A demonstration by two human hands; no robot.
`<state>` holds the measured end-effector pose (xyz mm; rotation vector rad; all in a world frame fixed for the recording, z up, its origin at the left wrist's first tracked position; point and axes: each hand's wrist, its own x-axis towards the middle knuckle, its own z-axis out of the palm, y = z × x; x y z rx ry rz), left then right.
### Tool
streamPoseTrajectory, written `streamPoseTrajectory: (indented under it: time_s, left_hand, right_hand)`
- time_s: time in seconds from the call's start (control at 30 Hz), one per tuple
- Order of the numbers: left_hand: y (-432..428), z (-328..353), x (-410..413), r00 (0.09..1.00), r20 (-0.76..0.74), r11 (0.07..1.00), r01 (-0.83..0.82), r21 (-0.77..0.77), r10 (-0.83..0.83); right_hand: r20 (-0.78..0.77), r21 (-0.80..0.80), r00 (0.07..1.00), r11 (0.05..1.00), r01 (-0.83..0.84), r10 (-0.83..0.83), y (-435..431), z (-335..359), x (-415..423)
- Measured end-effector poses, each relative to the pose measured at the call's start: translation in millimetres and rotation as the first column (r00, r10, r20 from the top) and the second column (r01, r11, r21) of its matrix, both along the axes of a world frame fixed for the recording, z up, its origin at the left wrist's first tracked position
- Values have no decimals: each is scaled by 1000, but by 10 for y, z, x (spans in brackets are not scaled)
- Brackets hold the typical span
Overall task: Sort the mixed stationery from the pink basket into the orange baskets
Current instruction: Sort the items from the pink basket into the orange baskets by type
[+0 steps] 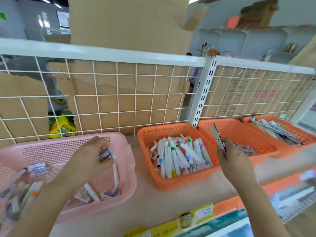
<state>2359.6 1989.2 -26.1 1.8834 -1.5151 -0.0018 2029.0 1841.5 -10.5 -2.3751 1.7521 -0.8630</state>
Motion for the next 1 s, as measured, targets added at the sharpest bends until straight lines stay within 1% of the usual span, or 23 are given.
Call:
streamPoseTrajectory:
  time_s: [0.1,0.17,0.27,0.4,0.57,0.77,0.87,1.0]
  left_hand:
    - [-139,53,-300,1000,16,1000,17,2,-17]
    - [-229,70,-536,1000,3,1000,31,-2,-31]
    - [-380,76,-963,999,-26,1000,30,3,-30]
    - [-620,11,-1537,999,-8,999,45,15,-45]
    - [-871,-21,-2177,997,33,998,67,1,-67]
    - [-1205,41,-2697,986,59,988,151,41,-153]
    - [-1400,100,-2892,977,69,979,201,44,-204]
    - [-1815,141,-3040,968,59,967,239,86,-244]
  right_hand:
    - [5,-1,1000,1000,27,-27,-78,4,-381]
    - [-30,-1,997,998,69,-69,-129,10,-655]
    - [-26,-32,997,997,66,-67,-187,12,-1090]
    - [-14,-9,996,996,91,-91,-255,-16,-1669]
    - [-19,59,992,990,125,-124,-330,-96,-2284]
    - [-38,98,987,982,160,-156,-430,-135,-2790]
    - [-44,112,981,975,194,-190,-522,-169,-2943]
    - [-51,100,971,966,237,-233,-729,-169,-3061]
